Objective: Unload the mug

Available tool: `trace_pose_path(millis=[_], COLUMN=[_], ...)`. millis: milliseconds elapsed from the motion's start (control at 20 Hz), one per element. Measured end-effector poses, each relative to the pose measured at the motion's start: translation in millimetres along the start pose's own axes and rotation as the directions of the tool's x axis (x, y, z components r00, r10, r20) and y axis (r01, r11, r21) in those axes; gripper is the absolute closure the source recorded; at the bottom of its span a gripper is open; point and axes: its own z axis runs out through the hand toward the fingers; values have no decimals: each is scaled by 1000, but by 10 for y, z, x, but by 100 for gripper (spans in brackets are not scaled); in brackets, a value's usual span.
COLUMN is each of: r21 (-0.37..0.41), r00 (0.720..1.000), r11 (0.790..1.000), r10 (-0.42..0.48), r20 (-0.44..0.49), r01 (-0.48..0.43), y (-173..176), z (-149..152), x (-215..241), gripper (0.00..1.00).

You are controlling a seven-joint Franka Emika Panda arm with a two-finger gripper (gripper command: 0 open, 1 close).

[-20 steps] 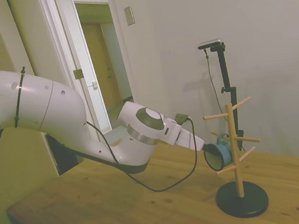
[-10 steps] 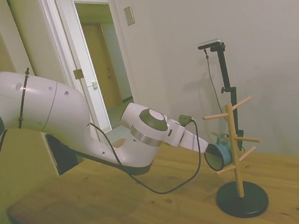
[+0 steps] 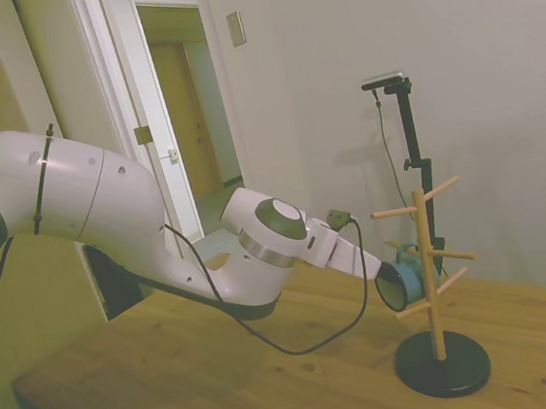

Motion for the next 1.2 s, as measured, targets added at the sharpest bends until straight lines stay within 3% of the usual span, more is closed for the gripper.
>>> trace_pose_path(millis=[1200], r21=[21], r00=[1000], r11=[1000], r10=[-1], r20=[12], r01=[1], y=[-50], z=[-51], x=[-31], gripper=[100])
